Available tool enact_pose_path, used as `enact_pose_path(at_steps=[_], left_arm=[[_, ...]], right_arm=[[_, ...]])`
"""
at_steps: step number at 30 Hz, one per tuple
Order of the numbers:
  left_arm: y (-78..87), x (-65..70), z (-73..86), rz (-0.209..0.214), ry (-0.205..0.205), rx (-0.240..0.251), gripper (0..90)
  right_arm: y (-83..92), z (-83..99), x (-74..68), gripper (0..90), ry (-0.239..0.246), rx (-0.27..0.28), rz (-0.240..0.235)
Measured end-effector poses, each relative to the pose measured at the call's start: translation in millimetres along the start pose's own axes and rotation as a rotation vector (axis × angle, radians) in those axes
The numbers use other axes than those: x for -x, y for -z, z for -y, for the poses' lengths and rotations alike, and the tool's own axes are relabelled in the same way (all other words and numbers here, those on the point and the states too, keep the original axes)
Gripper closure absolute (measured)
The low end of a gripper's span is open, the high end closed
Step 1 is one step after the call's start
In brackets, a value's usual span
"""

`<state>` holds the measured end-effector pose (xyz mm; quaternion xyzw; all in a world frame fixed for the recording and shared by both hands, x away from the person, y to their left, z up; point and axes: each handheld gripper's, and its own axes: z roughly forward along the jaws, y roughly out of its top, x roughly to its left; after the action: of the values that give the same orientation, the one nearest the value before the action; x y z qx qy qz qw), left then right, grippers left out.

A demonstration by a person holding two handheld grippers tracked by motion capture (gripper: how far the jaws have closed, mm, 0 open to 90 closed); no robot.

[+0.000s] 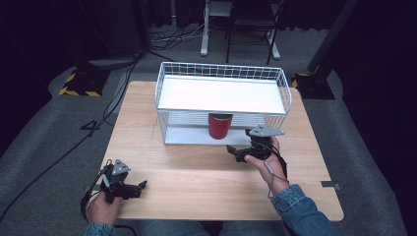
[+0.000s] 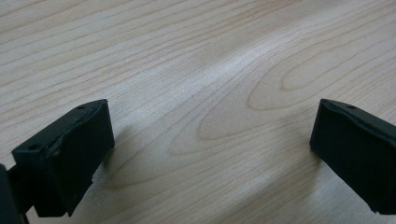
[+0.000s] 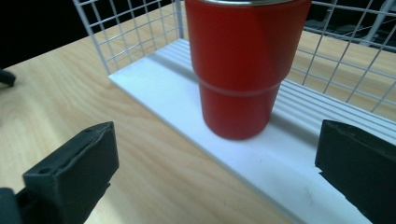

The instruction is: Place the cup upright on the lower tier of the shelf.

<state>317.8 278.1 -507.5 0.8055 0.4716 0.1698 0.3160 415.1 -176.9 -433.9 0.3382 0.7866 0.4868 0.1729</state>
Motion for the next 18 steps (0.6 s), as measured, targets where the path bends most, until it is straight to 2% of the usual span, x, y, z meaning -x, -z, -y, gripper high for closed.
enact_pose_path(at_steps=[8,18], left_arm=[[-0.2,-0.2,-0.3,0.002,0.0,-0.001,0.0],[-1.1,-1.5,-1.8,0.001,-0.001,-0.006,0.0]], right_arm=[[28.2,7.7,6.6,0.0,0.011,-0.02,-0.033],[62.6,22.8,23.9,0.0,-0.012,-0.041,-0.015]])
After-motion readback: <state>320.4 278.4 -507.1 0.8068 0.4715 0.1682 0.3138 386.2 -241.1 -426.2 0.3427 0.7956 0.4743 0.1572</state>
